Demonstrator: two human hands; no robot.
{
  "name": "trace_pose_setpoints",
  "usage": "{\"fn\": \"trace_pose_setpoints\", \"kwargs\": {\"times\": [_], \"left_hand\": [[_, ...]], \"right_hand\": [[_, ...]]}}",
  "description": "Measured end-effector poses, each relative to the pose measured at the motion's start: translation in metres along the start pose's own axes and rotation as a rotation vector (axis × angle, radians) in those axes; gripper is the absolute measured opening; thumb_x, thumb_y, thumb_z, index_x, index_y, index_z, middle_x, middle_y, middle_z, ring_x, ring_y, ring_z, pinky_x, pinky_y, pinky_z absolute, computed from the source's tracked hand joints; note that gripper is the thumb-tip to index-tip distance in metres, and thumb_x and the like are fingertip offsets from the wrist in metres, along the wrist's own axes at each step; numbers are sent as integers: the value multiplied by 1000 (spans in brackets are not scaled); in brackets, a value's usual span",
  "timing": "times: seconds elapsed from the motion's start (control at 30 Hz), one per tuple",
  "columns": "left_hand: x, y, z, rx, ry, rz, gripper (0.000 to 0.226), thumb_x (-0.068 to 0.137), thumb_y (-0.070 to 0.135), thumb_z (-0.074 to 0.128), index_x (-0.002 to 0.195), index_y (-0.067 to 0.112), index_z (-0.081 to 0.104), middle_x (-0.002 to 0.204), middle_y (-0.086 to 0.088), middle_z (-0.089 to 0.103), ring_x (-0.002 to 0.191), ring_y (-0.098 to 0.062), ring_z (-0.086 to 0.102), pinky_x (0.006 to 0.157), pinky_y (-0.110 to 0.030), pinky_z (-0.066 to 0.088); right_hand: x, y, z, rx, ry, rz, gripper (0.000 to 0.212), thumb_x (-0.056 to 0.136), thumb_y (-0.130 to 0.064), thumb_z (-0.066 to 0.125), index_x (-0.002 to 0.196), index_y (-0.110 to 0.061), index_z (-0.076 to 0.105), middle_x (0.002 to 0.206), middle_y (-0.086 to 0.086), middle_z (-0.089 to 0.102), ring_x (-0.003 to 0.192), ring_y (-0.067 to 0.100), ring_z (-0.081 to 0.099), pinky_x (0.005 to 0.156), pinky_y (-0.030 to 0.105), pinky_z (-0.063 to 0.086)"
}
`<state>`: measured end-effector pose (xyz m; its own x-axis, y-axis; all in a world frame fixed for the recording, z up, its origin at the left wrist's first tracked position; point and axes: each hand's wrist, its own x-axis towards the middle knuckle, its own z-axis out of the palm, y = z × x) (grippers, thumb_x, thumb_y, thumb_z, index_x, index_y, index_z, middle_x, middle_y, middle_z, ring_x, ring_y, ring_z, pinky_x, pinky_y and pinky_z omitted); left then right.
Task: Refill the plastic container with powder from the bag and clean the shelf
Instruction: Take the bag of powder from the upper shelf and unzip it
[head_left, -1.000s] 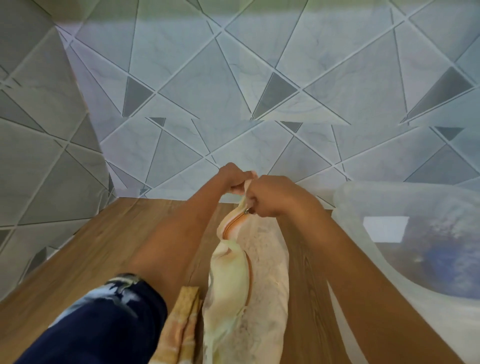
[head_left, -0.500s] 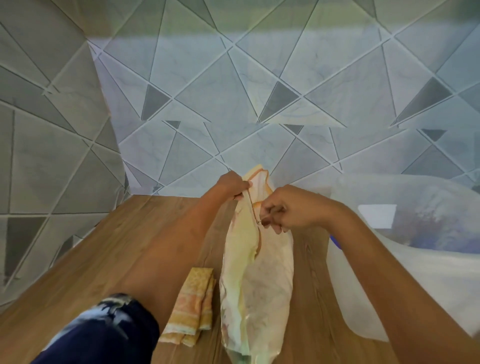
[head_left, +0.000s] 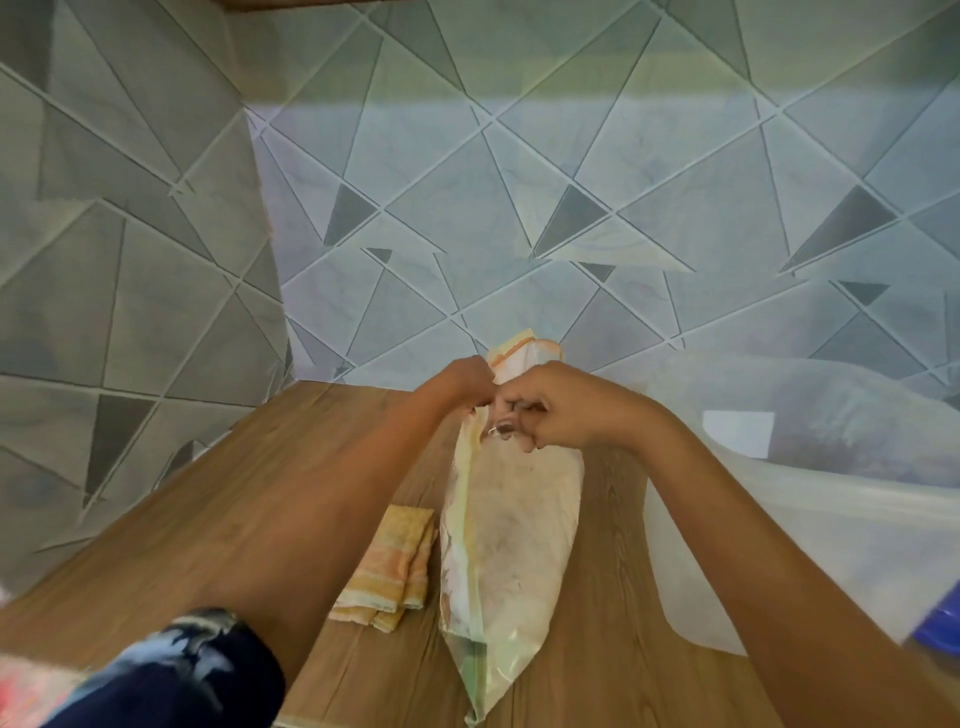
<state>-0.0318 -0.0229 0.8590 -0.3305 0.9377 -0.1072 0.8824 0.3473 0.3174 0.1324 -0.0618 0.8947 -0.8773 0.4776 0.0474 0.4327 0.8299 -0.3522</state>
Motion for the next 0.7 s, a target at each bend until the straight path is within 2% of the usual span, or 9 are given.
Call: {"fn": "trace_pose_setpoints", "kwargs": {"times": [0.1, 0.2, 0.33, 0.43, 0.5, 0.53, 0.6, 0.67, 0.7], "left_hand": [[-12, 11, 2, -111, 67, -31, 37, 90, 18, 53, 57, 13, 37, 60, -2, 39, 53, -11, 34, 49, -22, 26], [-21, 17, 7, -156, 136, -57, 43, 90, 29, 53, 55, 13, 35, 56, -1, 40, 51, -11, 37, 47, -22, 27], [-45, 17, 11, -520, 191, -173, 50, 92, 48, 46, 72, 5, 59, 44, 1, 59, 39, -10, 56, 37, -15, 43], [-80, 10, 4, -621, 208, -200, 56, 90, 55, 44, 95, 3, 65, 70, -6, 65, 61, -19, 63, 54, -21, 54], [-108, 3, 2, -631, 177, -150, 63, 88, 58, 45, 110, 2, 63, 91, -16, 68, 84, -33, 66, 80, -37, 56], [-124, 0, 1, -601, 153, -79, 66, 85, 63, 44, 115, 7, 61, 104, -18, 67, 96, -36, 64, 90, -42, 52], [-147, -3, 4, -274, 132, 96, 76, 72, 82, 38, 113, 22, 59, 113, -1, 64, 103, -21, 60, 92, -34, 47], [-155, -6, 18, 103, 183, 123, 80, 63, 88, 39, 110, 24, 50, 113, 12, 60, 103, -8, 55, 89, -24, 41], [-153, -8, 27, 194, 244, 94, 81, 64, 86, 44, 118, 26, 48, 121, 13, 58, 109, -10, 54, 94, -27, 41]], "right_hand": [[-18, -7, -4, -27, -63, -86, 10, 84, 5, 51, 83, 0, 59, 64, -4, 57, 69, 13, 56, 73, 36, 52], [-33, 3, -2, 157, -54, -79, 16, 91, -1, 46, 92, 7, 61, 66, -1, 61, 73, 17, 61, 77, 35, 54], [-23, 38, 6, 288, 153, 26, 19, 94, -13, 50, 86, -6, 65, 71, -1, 65, 63, 5, 62, 78, 36, 53], [-6, 71, 3, 21, 300, 159, 24, 90, -15, 53, 113, -10, 61, 109, 13, 66, 100, 26, 63, 89, 35, 48], [5, 84, -1, -165, 221, 213, 45, 88, -16, 55, 132, -13, 46, 130, 13, 54, 117, 31, 53, 95, 35, 44], [12, 88, -3, -257, 171, 211, 57, 87, -15, 57, 140, -13, 35, 137, 12, 48, 122, 31, 49, 97, 37, 43], [28, 90, -5, -427, 113, 184, 77, 84, -14, 62, 147, -15, 18, 145, 12, 36, 128, 32, 43, 99, 40, 41], [45, 89, -6, -552, 103, 139, 92, 80, -11, 68, 149, -20, 8, 153, 10, 23, 133, 32, 37, 103, 43, 36], [52, 86, -5, -593, 101, 114, 97, 78, -10, 70, 149, -22, 5, 156, 9, 17, 135, 32, 34, 106, 43, 33]]}}
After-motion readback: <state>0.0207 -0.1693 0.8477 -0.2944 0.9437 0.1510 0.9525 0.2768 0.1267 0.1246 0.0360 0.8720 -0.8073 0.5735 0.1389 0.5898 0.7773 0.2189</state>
